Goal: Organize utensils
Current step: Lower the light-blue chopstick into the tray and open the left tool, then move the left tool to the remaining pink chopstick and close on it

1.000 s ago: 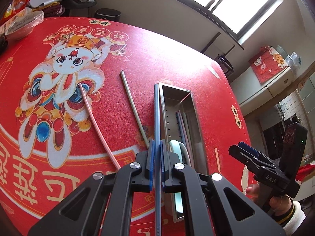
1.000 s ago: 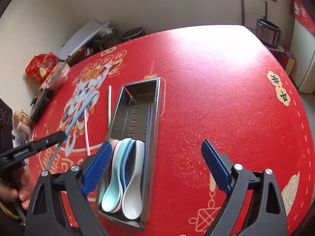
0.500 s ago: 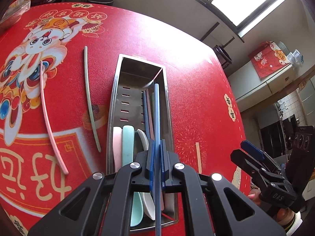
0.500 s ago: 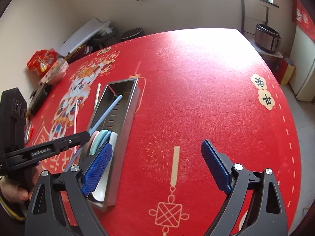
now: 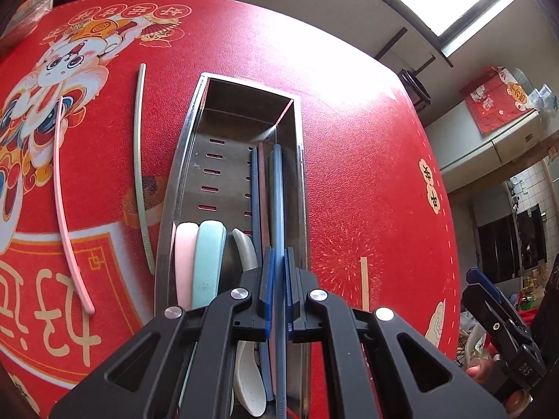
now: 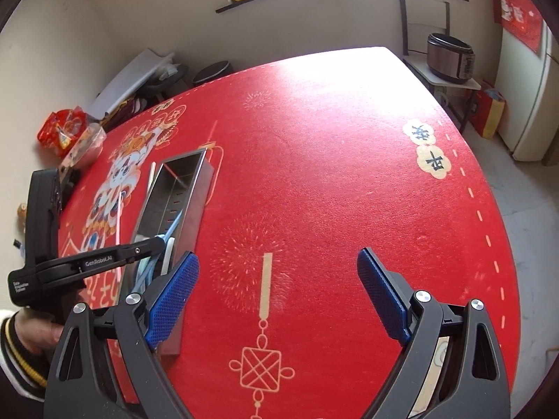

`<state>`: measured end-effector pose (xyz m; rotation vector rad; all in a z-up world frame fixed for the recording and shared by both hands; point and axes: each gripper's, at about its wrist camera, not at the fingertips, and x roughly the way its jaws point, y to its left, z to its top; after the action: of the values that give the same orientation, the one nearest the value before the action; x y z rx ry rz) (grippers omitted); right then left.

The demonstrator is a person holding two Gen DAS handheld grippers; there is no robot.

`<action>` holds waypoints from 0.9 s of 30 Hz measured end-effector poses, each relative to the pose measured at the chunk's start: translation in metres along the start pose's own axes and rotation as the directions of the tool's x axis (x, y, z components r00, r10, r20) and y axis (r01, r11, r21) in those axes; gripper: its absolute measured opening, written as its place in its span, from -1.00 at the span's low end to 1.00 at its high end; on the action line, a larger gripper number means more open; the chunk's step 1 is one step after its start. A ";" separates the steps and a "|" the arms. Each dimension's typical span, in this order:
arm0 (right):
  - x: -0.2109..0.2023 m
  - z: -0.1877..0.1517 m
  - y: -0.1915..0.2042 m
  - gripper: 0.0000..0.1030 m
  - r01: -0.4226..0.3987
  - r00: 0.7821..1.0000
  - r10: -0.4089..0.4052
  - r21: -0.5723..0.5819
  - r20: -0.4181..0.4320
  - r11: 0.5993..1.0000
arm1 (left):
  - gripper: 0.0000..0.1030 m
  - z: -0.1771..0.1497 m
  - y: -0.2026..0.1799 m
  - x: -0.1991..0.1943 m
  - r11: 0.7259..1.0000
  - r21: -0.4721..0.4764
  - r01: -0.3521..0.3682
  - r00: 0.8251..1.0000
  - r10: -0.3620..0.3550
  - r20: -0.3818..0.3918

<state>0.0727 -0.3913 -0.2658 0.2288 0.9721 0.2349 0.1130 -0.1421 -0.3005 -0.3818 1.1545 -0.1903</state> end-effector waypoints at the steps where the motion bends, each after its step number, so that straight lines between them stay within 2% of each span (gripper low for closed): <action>1: -0.001 0.000 -0.001 0.72 0.000 1.000 0.000 0.005 0.004 1.000 | -0.90 0.000 0.001 0.001 1.000 -0.002 0.005 1.000 -0.005 -0.010; 7: 0.001 -0.001 0.000 0.72 0.001 1.000 -0.001 0.025 0.007 1.000 | -0.89 -0.004 0.002 0.009 0.999 0.012 0.041 0.996 -0.040 -0.076; 10: 0.002 -0.002 0.005 0.72 -0.004 1.000 0.004 0.023 0.007 1.000 | -0.88 -0.003 0.003 0.008 0.998 0.016 0.062 0.995 -0.060 -0.084; 12: 0.003 0.000 0.009 0.72 -0.007 1.000 0.007 0.023 0.007 1.000 | -0.81 -0.002 0.003 0.003 0.998 0.034 0.060 0.995 -0.057 -0.080; 16: 0.005 0.003 0.018 0.72 -0.015 1.000 0.015 0.024 0.016 1.000 | -0.46 0.001 0.005 -0.015 0.994 0.103 0.025 0.998 -0.020 -0.051; 18: 0.006 0.006 0.025 0.72 -0.025 0.999 0.025 0.023 0.024 0.999 | -0.20 0.003 0.010 -0.029 0.990 0.138 -0.005 1.000 0.007 -0.020; 20: 0.008 0.008 0.032 0.72 -0.044 0.999 0.044 0.019 0.031 0.999 | 0.38 0.003 0.016 -0.045 0.985 0.166 -0.037 0.999 0.034 0.023; 22: 0.011 0.010 0.042 0.72 -0.058 0.998 0.057 0.010 0.037 0.998 | 0.78 0.004 0.025 -0.059 0.977 0.187 -0.099 0.994 0.087 0.068; 23: 0.013 0.012 0.047 0.72 -0.063 0.997 0.063 0.005 0.039 0.998 | 0.85 0.004 0.030 -0.065 0.974 0.189 -0.123 0.991 0.108 0.084; 27: 0.023 0.014 0.067 0.72 -0.091 0.995 0.091 -0.003 0.032 0.996 | 0.88 0.007 0.063 -0.082 0.969 0.158 -0.192 0.979 0.179 0.095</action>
<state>0.0911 -0.3215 -0.2564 0.2750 0.9309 0.3143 0.0839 -0.0547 -0.2531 -0.1308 1.0798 -0.1059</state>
